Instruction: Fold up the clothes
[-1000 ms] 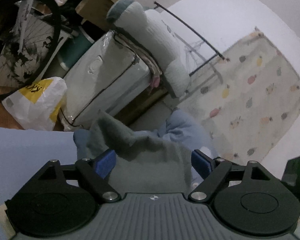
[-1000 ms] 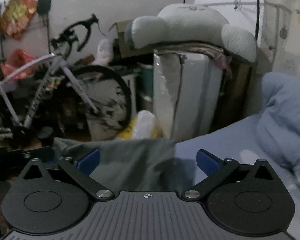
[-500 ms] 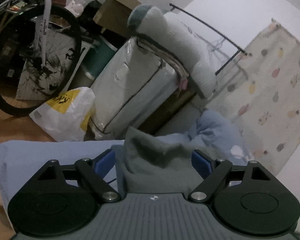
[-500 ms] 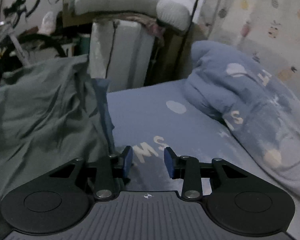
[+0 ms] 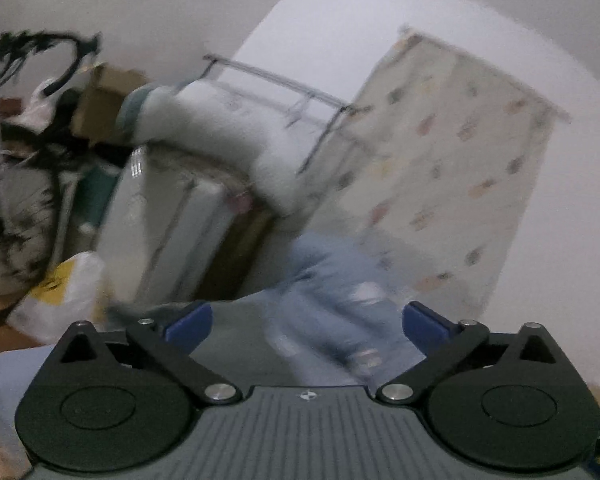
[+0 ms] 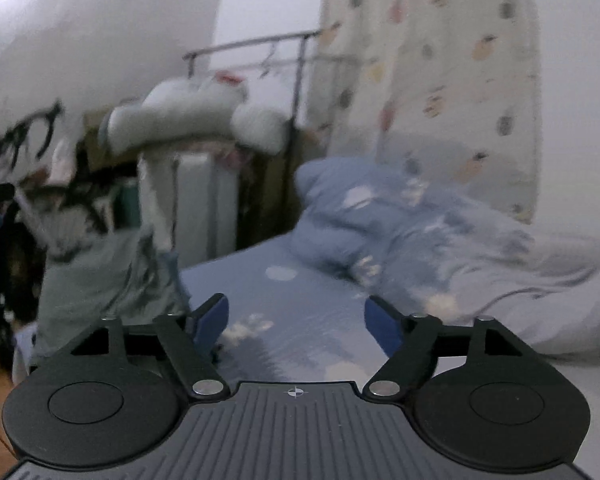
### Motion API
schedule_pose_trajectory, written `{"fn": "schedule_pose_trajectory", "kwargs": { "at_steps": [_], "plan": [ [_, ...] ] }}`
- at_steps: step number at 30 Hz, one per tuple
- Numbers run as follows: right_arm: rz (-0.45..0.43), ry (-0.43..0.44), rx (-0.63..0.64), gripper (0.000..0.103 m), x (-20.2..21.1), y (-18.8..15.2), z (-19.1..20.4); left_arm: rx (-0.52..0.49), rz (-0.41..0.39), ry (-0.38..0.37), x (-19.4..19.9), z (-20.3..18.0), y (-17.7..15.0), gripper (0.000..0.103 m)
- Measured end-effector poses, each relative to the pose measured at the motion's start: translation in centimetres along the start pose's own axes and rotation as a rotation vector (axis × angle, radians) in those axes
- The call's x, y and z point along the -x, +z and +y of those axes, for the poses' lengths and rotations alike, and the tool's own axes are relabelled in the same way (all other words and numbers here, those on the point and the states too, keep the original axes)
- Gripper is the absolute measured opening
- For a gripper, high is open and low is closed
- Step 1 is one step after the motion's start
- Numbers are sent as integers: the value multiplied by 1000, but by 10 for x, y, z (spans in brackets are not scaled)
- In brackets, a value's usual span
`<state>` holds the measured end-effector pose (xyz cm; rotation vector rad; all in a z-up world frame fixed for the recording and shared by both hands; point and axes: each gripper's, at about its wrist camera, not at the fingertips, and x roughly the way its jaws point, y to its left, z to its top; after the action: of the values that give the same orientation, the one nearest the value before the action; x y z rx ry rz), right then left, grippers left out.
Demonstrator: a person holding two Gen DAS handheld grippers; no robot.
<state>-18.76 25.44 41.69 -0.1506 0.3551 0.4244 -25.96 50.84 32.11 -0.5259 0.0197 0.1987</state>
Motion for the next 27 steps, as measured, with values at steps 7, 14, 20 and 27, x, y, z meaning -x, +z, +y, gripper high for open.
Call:
{"fn": "schedule_pose_trajectory", "kwargs": {
  "at_steps": [7, 14, 20, 27],
  "plan": [
    [-131, -113, -74, 97, 129, 5, -69, -64, -30, -176, 43, -133, 3, 103],
    [-224, -254, -146, 103, 249, -12, -138, -111, 9, -318, 71, -229, -34, 103],
    [-232, -360, -220, 103, 302, -45, -176, -150, 71, -387, 73, -284, -80, 103],
    [-147, -446, -254, 103, 305, -92, -204, -216, 179, -362, 45, -313, -147, 103]
  ]
}}
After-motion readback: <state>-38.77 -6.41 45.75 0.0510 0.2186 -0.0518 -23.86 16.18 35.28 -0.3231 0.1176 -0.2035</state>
